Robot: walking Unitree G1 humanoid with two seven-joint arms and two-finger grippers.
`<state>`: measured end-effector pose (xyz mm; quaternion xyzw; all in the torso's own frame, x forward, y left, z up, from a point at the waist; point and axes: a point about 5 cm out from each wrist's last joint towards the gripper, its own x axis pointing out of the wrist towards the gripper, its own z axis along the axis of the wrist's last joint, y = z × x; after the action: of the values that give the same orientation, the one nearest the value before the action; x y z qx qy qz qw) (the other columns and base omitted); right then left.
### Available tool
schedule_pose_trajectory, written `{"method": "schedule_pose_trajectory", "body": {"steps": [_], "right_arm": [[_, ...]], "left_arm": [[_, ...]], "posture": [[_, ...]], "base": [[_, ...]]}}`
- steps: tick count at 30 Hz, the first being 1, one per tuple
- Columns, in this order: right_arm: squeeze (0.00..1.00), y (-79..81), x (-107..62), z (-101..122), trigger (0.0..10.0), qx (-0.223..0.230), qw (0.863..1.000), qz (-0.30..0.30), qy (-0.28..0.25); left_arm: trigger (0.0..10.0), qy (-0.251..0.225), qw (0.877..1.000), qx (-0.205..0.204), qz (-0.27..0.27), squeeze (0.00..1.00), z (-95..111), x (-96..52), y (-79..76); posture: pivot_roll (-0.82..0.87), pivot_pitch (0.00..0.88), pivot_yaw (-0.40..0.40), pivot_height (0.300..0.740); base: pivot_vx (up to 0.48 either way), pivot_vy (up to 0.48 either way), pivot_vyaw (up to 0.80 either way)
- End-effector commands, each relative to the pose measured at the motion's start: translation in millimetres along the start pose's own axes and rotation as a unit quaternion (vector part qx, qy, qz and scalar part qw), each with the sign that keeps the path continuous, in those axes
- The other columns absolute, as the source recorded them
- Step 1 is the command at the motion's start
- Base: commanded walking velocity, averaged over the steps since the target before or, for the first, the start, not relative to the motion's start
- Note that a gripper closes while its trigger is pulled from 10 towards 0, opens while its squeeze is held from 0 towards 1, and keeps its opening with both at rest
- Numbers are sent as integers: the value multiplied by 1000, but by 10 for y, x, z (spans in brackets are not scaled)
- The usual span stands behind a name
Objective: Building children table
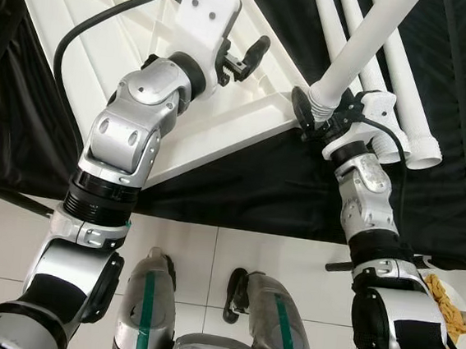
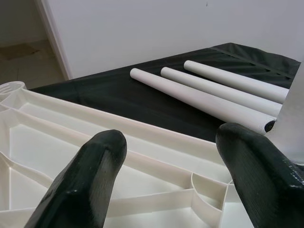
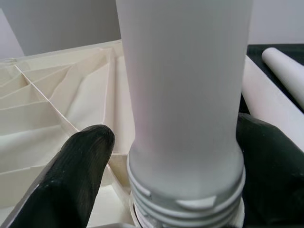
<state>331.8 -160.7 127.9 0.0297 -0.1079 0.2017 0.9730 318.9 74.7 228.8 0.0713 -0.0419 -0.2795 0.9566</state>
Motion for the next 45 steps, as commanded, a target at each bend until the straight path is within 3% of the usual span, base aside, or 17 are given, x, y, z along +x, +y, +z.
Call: {"method": "schedule_pose_trajectory", "body": {"steps": [1,20,38,43,44,45], "right_arm": [[0,-20,23,44,10000,1,1000,6,-3],[0,-136,150,287,10000,-15,999,28,-22],[0,-208,229,383,10000,-9,993,118,18],[0,-231,224,380,10000,-10,991,130,29],[0,-242,226,380,10000,-10,991,132,31],[0,-242,226,380,10000,-10,991,132,31]], "left_arm": [[10000,4,1000,6,-18,0,-8,21,-31],[10000,2,1000,6,-19,0,-3,33,-41],[10000,4,1000,4,-22,0,-15,23,-54],[10000,8,997,13,-70,0,-44,-24,-171],[10000,7,993,27,-115,0,-59,-79,-284],[10000,7,993,27,-115,0,-59,-79,-284]], "posture": [[91,80,-39,740],[86,79,-42,740],[85,82,-41,740],[85,81,-42,740],[86,80,-40,740],[86,80,-40,740]], "base": [[0,0,0],[0,0,0],[0,0,0],[0,0,0],[0,0,0],[0,0,0]]}}
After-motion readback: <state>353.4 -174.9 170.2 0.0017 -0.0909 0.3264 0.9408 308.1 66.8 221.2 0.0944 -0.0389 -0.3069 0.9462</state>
